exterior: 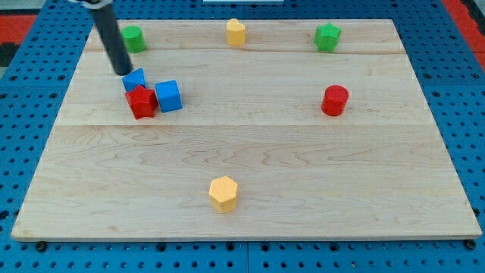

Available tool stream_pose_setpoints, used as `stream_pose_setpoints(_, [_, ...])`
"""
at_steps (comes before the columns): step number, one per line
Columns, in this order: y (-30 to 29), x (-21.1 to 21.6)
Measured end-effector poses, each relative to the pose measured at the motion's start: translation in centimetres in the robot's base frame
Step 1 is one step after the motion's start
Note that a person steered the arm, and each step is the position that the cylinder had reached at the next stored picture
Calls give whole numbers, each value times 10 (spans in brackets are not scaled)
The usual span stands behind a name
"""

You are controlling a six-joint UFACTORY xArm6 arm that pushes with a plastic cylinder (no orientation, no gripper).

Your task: Push red circle into blue blocks and red star

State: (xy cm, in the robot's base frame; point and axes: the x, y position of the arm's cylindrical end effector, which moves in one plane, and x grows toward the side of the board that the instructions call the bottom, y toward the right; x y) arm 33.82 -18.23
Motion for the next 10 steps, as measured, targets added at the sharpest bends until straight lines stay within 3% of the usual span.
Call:
stream_pose_setpoints(1, [19, 18])
stream_pose_setpoints(2, [34, -2])
stream_pose_setpoints(3, [102, -29])
stream_pose_setpoints(4, [229, 7])
stream_pose_setpoints(5, [309, 5])
stream_pose_setpoints(6, [365, 34])
stream_pose_setpoints(7, [373, 60])
stream_pose_setpoints(9, [186, 67])
stream_pose_setpoints(10, [164, 90])
